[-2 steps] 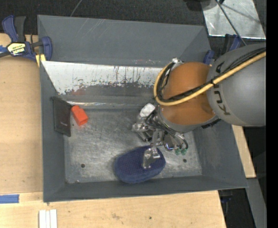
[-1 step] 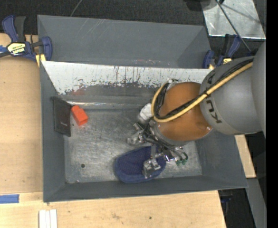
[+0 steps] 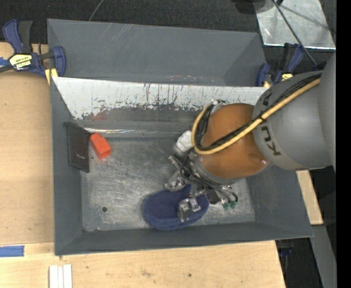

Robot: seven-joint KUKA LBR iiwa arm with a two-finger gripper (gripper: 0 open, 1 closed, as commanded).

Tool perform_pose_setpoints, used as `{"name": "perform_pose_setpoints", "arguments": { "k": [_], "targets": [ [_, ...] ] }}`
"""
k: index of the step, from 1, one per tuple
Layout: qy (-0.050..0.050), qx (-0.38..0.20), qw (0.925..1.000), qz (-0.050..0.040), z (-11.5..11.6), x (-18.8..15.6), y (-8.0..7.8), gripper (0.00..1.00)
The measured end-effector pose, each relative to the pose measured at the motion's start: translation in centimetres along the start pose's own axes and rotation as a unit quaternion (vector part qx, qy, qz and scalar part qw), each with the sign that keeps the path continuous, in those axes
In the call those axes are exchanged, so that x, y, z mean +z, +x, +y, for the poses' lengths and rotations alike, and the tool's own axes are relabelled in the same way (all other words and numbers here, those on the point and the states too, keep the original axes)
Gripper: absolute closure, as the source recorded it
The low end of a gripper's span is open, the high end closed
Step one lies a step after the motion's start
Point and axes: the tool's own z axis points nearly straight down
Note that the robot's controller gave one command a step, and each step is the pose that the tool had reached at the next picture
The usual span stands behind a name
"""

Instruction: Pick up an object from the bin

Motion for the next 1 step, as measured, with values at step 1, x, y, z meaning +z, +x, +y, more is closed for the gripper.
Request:
{"name": "perform_pose_setpoints", "arguments": {
  "k": [1],
  "targets": [
    [0.001,0.019,0.9998,-0.0042,0.75,-14.31,-0.82,1.00]
  ]
}}
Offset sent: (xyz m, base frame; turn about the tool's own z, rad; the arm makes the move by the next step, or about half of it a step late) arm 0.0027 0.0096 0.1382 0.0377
